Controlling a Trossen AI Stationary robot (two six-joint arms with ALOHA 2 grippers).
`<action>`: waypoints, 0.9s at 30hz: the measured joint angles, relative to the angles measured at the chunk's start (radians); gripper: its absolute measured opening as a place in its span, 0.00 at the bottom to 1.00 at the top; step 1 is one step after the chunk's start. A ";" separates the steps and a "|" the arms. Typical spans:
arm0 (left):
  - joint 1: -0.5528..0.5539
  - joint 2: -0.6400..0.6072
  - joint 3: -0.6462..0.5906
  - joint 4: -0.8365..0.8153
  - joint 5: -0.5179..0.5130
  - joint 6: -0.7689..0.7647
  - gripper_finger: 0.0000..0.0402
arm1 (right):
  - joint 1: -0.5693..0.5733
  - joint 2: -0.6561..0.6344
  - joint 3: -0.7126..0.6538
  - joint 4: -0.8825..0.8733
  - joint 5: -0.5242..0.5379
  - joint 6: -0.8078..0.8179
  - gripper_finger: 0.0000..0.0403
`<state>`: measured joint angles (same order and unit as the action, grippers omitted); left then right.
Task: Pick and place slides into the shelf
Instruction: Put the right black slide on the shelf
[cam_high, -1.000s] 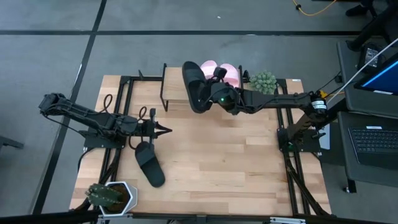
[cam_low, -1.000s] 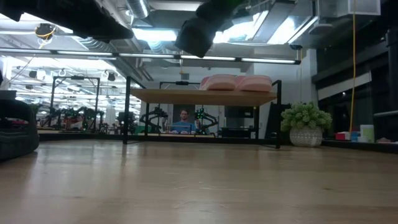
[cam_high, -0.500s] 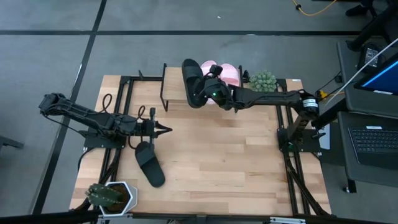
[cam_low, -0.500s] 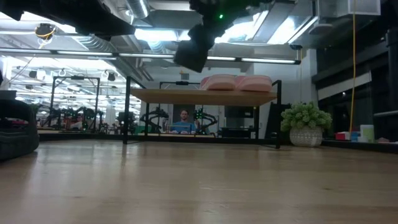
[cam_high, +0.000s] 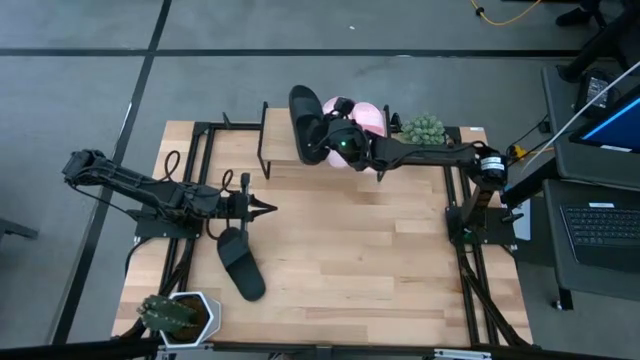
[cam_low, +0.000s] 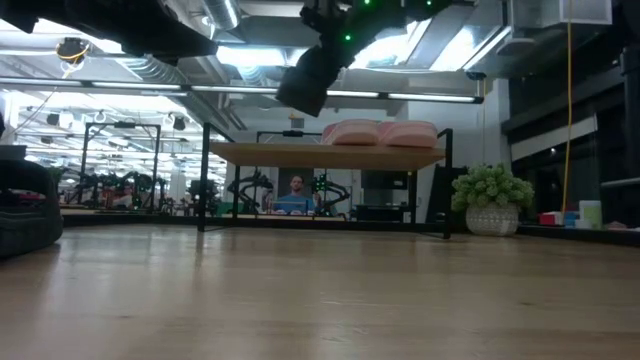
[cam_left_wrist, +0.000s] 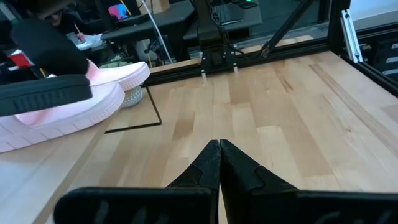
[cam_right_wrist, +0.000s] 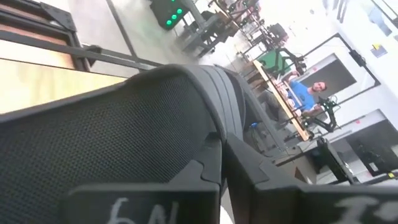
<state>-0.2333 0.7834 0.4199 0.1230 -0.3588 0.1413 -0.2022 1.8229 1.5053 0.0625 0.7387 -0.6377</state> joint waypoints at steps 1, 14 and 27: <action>0.000 0.000 0.000 0.000 0.000 0.000 0.00 | -0.003 0.000 0.006 -0.004 0.001 -0.002 0.02; 0.000 0.000 0.000 -0.001 0.000 0.000 0.00 | -0.059 0.151 0.439 -0.483 -0.079 0.118 0.02; 0.000 0.000 0.000 -0.002 0.000 0.000 0.00 | -0.067 0.282 0.542 -0.626 0.009 0.111 0.02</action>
<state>-0.2333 0.7833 0.4199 0.1207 -0.3588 0.1414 -0.2695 2.1051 2.0468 -0.5636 0.7478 -0.5268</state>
